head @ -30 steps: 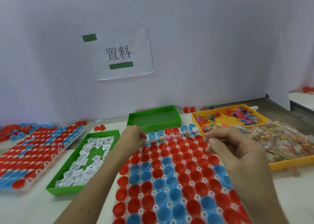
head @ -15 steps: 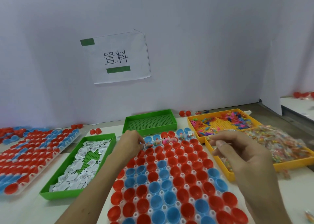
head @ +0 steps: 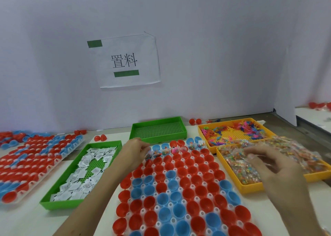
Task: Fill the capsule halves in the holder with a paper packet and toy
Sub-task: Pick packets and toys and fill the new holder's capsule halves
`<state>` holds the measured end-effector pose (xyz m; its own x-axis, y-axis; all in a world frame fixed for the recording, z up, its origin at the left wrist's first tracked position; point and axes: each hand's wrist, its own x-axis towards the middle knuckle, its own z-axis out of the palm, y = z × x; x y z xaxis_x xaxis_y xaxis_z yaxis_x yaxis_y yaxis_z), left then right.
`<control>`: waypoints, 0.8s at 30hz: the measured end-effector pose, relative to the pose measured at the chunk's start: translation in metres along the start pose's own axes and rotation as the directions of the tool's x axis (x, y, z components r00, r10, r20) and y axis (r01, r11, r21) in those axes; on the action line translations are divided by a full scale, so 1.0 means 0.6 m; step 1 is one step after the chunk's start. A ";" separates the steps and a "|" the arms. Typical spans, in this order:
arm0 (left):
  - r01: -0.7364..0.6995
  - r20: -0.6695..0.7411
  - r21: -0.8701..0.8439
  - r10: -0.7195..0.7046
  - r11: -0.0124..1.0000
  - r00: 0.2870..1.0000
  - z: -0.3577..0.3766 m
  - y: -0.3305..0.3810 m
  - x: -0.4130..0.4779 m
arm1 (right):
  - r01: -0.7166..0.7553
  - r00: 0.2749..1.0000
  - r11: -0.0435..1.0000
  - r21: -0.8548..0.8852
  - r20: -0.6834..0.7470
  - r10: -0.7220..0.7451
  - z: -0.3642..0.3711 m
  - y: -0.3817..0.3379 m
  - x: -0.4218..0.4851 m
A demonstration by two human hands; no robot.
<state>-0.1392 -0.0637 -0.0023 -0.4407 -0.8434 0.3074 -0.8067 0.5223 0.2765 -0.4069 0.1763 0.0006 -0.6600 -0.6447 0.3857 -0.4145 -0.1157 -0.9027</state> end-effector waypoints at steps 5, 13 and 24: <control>0.259 -0.200 0.110 -0.234 0.960 0.952 -0.025 -0.059 -0.017 | -0.106 0.930 0.769 -0.630 0.210 0.300 -0.002 0.047 0.017; 0.506 -0.017 0.176 -0.511 0.845 0.859 -0.033 -0.130 -0.056 | -0.156 0.939 0.810 -0.565 0.171 0.299 -0.001 0.047 0.014; 0.456 -0.058 0.010 -0.455 0.890 0.889 -0.033 -0.153 -0.064 | -0.175 0.963 0.887 -0.427 0.113 0.245 -0.001 0.049 0.016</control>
<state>-0.0406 -0.0767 -0.0215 -0.0022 -0.9797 0.2005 -0.9229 0.0792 0.3767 -0.4256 0.1671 -0.0219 -0.6660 -0.7347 0.1291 -0.5199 0.3331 -0.7866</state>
